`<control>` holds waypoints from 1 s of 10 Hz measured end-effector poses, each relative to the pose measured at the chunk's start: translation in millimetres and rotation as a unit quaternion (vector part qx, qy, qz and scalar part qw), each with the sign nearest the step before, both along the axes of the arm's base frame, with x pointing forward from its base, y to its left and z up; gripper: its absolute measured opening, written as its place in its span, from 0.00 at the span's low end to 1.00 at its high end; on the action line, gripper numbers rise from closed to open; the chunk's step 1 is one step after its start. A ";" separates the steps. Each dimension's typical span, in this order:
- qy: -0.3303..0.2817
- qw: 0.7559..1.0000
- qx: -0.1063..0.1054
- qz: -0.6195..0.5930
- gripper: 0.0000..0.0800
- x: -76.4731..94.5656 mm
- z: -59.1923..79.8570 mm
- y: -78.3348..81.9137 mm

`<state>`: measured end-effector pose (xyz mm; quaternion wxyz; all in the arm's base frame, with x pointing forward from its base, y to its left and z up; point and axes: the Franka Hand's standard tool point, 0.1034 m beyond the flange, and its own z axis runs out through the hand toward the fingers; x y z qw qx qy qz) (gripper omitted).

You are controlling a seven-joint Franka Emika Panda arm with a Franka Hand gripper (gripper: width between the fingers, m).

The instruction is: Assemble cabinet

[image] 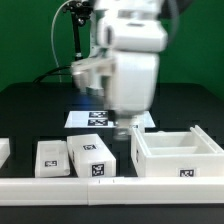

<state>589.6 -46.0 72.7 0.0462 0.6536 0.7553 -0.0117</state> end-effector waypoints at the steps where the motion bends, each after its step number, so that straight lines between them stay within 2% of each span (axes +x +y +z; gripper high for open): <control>1: 0.006 1.000 -0.001 0.004 1.00 -4.5 -5.6 -19.0; 2: 0.011 1.000 0.000 -0.003 1.00 -6.8 -10.5 -22.4; 6: 0.013 1.000 0.000 -0.001 1.00 -8.5 -12.8 -25.1; 8: 0.028 0.999 -0.001 0.023 1.00 -32.2 -32.7 -55.0; 10: 0.043 0.999 0.004 0.020 1.00 -49.7 -52.1 -67.3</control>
Offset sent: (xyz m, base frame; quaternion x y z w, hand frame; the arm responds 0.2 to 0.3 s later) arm 0.0000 0.0000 0.0000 0.0000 0.0000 0.0000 1.0000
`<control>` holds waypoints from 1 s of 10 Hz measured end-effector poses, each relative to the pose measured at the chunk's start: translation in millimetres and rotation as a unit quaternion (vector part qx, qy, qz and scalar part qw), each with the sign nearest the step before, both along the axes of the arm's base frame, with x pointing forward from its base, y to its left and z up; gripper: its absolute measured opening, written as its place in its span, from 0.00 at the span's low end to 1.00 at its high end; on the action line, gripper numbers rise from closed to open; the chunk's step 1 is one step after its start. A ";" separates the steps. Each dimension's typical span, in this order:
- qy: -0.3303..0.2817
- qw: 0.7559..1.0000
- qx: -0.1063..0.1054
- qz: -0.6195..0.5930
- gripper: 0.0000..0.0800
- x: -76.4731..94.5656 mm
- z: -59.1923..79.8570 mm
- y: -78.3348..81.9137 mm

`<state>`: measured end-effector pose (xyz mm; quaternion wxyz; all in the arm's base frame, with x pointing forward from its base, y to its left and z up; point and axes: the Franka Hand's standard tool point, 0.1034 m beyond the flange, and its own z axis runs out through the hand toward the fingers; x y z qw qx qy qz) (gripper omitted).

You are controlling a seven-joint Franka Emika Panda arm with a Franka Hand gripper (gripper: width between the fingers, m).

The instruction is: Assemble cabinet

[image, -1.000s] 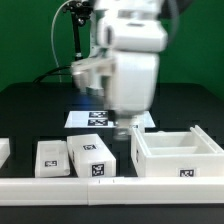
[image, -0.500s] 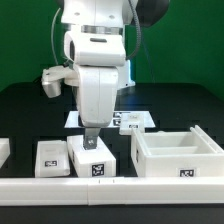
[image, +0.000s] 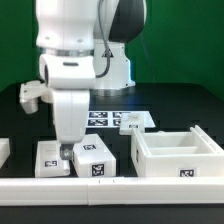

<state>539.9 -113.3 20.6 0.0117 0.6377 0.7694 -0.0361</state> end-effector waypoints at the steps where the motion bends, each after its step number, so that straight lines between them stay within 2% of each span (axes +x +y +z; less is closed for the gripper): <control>1: 0.005 1.000 0.001 0.000 1.00 -4.4 -5.2 -6.3; 5: 0.001 1.000 0.001 -0.009 1.00 -4.7 -5.3 -15.5; 6: 0.002 1.000 0.001 -0.009 0.92 -5.2 -6.1 -15.4; 7: 0.002 1.000 0.001 -0.009 0.92 -5.4 -6.5 -15.4; 10: 0.003 1.000 0.001 -0.009 0.39 -5.9 -7.3 -15.3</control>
Offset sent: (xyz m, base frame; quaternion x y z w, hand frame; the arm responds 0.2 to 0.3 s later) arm 0.0001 -0.0012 -0.0028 -0.0043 0.0212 0.0068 0.9997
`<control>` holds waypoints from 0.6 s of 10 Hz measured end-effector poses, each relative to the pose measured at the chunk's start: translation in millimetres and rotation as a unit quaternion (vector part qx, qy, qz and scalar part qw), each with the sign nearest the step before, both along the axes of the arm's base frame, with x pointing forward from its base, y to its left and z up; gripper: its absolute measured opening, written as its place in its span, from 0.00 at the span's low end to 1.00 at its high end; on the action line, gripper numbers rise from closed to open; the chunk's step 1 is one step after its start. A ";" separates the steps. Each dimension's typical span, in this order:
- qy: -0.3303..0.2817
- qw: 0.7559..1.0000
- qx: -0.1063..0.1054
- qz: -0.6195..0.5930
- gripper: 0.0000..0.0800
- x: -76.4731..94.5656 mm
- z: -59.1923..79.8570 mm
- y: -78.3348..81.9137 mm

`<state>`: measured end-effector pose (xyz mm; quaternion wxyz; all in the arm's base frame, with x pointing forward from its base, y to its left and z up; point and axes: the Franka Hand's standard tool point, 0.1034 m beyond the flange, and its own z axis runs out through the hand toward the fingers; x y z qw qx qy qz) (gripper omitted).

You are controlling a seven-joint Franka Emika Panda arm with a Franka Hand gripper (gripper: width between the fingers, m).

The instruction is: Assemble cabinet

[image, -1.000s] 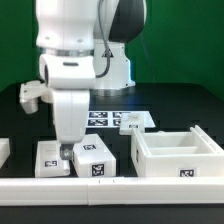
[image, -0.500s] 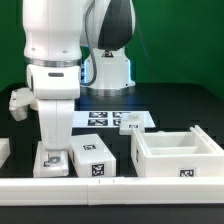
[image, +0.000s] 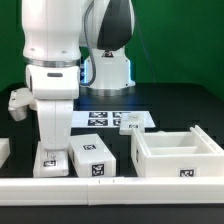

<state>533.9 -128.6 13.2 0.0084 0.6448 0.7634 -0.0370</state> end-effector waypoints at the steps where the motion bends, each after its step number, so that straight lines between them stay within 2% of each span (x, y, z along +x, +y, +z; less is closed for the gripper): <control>1: 0.000 1.000 0.000 0.000 0.39 -0.2 -0.3 0.0; 2: 0.000 1.000 0.000 0.000 0.14 -0.4 -0.4 -0.6; 3: -0.002 1.000 -0.002 -0.003 0.08 0.0 1.8 -4.3; 4: -0.005 1.000 -0.004 -0.008 0.08 0.0 7.1 -6.6; 6: -0.018 1.000 -0.007 -0.017 0.08 0.9 28.3 -6.5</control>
Offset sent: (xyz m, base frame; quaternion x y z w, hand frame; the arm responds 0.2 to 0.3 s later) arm -0.0114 -0.0136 0.0134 -0.0077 -0.0221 0.0138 0.9996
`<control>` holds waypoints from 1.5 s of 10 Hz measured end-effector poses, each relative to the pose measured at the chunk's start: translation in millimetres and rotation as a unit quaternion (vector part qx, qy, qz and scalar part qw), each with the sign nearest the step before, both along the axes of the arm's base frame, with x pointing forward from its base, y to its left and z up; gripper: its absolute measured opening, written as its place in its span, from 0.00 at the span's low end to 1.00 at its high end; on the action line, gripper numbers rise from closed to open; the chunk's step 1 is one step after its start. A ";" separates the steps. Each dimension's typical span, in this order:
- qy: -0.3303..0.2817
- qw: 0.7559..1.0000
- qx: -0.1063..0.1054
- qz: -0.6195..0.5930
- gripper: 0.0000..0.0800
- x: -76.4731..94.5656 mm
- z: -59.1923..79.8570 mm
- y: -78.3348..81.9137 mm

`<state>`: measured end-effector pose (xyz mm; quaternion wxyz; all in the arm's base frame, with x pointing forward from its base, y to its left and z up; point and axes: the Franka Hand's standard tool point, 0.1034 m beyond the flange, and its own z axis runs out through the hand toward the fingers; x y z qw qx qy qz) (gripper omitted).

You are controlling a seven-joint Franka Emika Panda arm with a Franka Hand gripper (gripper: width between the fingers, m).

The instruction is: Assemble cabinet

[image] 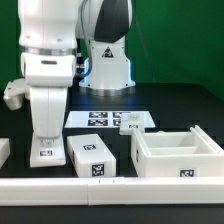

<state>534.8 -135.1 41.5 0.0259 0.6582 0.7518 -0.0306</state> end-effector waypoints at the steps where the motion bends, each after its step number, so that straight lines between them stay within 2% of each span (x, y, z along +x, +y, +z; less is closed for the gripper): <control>1: -0.007 1.000 -0.002 0.000 0.08 2.1 15.1 2.7; 2: -0.017 1.000 -0.003 -0.005 0.08 8.0 33.6 11.5; 5: -0.034 0.999 -0.006 -0.030 0.08 8.7 58.4 68.4; 6: -0.035 0.999 -0.005 -0.035 0.08 5.6 59.0 79.5; 7: -0.036 0.999 -0.001 -0.037 0.08 -0.9 47.6 85.6; 10: -0.031 0.999 -0.002 -0.042 0.08 -1.3 46.7 84.5; 11: -0.045 0.996 -0.003 -0.071 0.08 -2.0 45.5 102.7; 13: -0.056 0.994 -0.002 -0.089 0.08 -11.5 58.7 150.0; 15: -0.070 0.994 0.010 -0.086 0.08 -18.7 57.0 180.6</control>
Offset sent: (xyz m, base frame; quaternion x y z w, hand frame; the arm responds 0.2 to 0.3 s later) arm -0.0047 0.0590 0.0342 -0.0164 -0.0519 0.0117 0.9984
